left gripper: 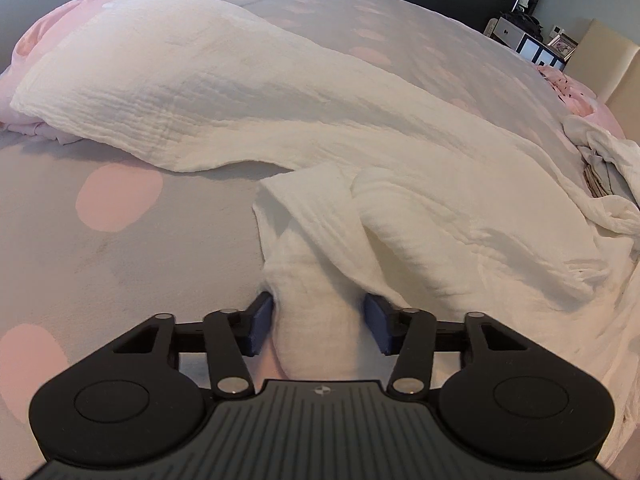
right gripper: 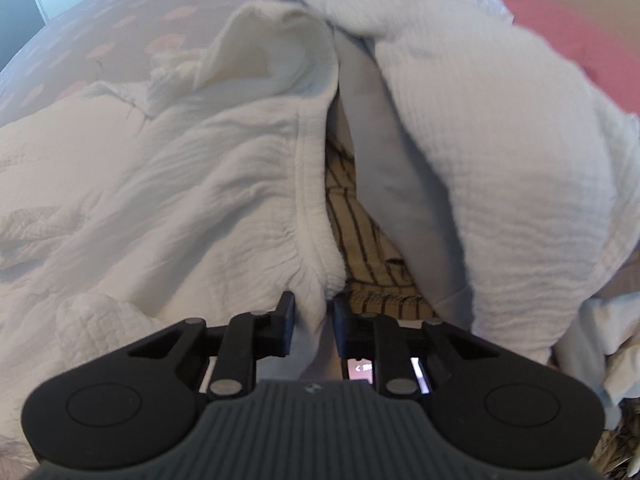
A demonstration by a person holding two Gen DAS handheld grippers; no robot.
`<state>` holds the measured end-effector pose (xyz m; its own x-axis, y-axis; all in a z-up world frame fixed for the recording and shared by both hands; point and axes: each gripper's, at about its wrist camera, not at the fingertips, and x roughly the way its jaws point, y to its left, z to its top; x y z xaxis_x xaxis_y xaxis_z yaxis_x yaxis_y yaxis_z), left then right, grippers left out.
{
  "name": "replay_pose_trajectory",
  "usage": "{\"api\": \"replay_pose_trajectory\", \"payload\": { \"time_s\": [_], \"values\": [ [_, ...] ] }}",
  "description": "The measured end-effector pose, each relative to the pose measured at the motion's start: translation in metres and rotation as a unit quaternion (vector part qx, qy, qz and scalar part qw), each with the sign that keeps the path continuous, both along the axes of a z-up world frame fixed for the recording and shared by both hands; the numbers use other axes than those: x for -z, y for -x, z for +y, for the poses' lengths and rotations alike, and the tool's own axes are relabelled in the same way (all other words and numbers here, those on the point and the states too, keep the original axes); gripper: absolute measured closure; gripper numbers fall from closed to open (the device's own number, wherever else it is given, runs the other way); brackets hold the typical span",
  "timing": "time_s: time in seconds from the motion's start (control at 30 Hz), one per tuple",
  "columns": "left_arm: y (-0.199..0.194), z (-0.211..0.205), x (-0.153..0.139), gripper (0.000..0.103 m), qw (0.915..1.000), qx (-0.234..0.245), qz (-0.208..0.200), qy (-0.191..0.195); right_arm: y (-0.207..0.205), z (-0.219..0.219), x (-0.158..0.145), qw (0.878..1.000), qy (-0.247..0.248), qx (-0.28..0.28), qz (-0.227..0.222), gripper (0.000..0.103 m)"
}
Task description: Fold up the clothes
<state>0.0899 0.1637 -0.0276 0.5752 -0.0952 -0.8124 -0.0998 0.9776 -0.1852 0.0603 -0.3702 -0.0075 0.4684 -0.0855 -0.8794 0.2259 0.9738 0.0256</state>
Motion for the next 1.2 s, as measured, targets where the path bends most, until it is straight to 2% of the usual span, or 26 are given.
{"api": "replay_pose_trajectory", "payload": {
  "time_s": [0.1, 0.27, 0.3, 0.43, 0.57, 0.6, 0.63, 0.73, 0.83, 0.9, 1.03, 1.13, 1.2],
  "values": [
    [0.009, 0.000, -0.014, 0.088, 0.9999, -0.009, -0.015, 0.001, 0.007, -0.005, -0.012, 1.000, 0.017, 0.007, -0.017, 0.082],
    [0.036, -0.005, -0.046, 0.091, 0.9983, -0.015, -0.055, 0.007, 0.020, -0.013, -0.033, 0.998, 0.046, 0.019, -0.046, 0.083],
    [0.046, -0.010, -0.056, 0.091, 0.9976, -0.010, -0.068, 0.009, 0.022, -0.015, -0.037, 0.997, 0.052, 0.021, -0.052, 0.097],
    [0.084, -0.034, -0.082, 0.091, 0.9944, 0.033, -0.099, 0.019, 0.026, -0.030, -0.050, 0.995, 0.066, 0.040, -0.065, 0.097],
    [0.120, -0.079, -0.091, 0.091, 0.9833, 0.120, -0.135, -0.024, 0.029, -0.038, -0.051, 0.995, 0.061, 0.052, -0.068, 0.096],
    [0.128, -0.093, -0.091, 0.091, 0.9784, 0.143, -0.145, -0.037, 0.029, -0.036, -0.051, 0.994, 0.061, 0.051, -0.069, 0.096],
    [0.134, -0.107, -0.090, 0.091, 0.9730, 0.165, -0.154, -0.049, 0.030, -0.034, -0.052, 0.994, 0.066, 0.049, -0.072, 0.090],
    [0.149, -0.144, -0.080, 0.091, 0.9605, 0.216, -0.165, -0.059, 0.034, -0.023, -0.061, 0.991, 0.089, 0.040, -0.089, 0.066],
    [0.158, -0.180, -0.062, 0.092, 0.9504, 0.263, -0.156, -0.056, 0.043, -0.010, -0.071, 0.989, 0.100, 0.017, -0.107, 0.063],
    [0.164, -0.203, -0.047, 0.092, 0.9422, 0.295, -0.147, -0.061, 0.048, 0.000, -0.075, 0.989, 0.095, -0.003, -0.114, 0.059],
    [0.166, -0.229, -0.023, 0.089, 0.9318, 0.340, -0.109, -0.063, 0.059, 0.022, -0.074, 0.989, 0.067, -0.049, -0.118, 0.058],
    [0.170, -0.235, -0.016, 0.081, 0.9281, 0.355, -0.093, -0.065, 0.067, 0.040, -0.067, 0.990, 0.040, -0.083, -0.109, 0.058],
    [0.172, -0.233, -0.019, 0.067, 0.9286, 0.355, -0.090, -0.059, 0.071, 0.055, -0.059, 0.989, 0.024, -0.110, -0.097, 0.058]
  ]
}}
